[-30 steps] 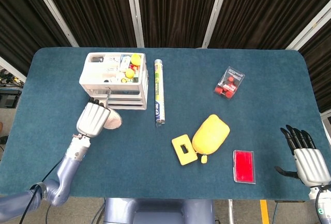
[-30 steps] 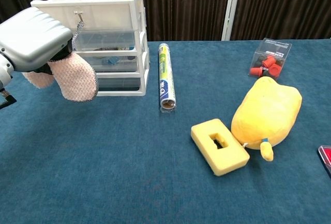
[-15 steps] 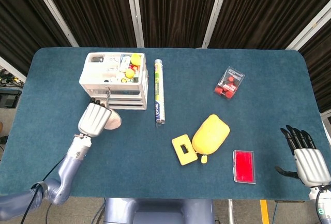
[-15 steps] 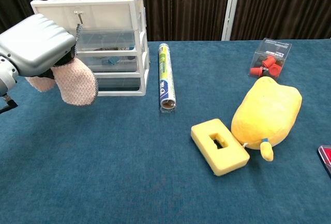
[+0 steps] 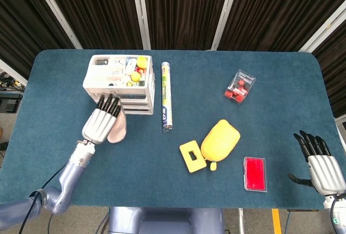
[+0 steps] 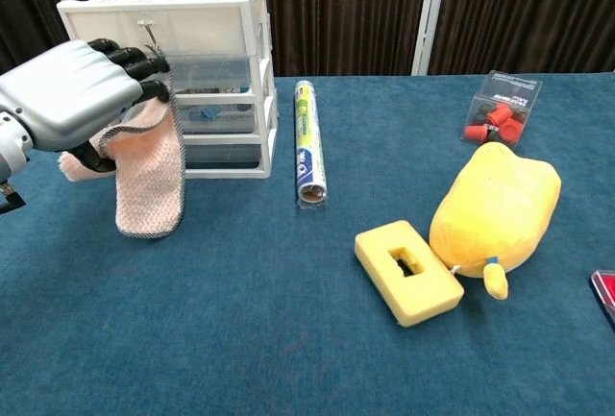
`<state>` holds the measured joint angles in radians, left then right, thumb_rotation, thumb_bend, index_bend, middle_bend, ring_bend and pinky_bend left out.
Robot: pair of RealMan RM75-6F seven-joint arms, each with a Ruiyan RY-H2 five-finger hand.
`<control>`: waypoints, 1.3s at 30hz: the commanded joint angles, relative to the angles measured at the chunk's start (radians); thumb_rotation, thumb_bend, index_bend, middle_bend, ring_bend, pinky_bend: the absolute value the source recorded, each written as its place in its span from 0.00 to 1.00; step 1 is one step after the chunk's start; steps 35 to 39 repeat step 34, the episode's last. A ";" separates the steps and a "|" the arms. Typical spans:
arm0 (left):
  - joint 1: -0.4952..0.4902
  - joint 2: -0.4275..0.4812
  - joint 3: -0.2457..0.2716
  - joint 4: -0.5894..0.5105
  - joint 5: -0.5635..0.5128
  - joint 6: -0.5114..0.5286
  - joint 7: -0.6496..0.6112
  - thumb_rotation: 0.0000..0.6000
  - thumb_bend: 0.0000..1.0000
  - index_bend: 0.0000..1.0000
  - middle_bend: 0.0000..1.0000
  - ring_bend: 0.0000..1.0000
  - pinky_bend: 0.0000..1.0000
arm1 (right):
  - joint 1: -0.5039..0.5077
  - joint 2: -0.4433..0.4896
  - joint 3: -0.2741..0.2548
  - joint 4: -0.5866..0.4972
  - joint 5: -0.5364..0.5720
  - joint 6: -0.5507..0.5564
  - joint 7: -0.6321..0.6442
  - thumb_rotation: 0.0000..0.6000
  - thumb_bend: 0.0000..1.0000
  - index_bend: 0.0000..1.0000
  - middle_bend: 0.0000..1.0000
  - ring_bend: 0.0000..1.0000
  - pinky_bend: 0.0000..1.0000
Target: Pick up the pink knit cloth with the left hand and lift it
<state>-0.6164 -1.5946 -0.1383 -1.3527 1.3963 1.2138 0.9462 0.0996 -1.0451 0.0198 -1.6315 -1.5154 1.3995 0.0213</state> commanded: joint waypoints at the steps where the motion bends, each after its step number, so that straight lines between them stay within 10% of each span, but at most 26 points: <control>1: 0.007 0.019 0.003 -0.036 -0.011 -0.001 0.000 1.00 0.00 0.17 0.00 0.00 0.10 | 0.000 0.000 0.000 0.000 0.000 0.000 0.000 1.00 0.00 0.00 0.00 0.00 0.00; 25: 0.318 0.239 0.219 -0.358 0.118 0.305 -0.335 1.00 0.00 0.06 0.00 0.00 0.05 | -0.001 0.001 -0.002 0.001 -0.004 0.000 -0.011 1.00 0.00 0.00 0.00 0.00 0.00; 39: 0.390 0.326 0.235 -0.377 0.160 0.371 -0.506 1.00 0.00 0.00 0.00 0.00 0.00 | 0.001 -0.005 -0.003 0.009 -0.011 0.003 -0.027 1.00 0.00 0.00 0.00 0.00 0.00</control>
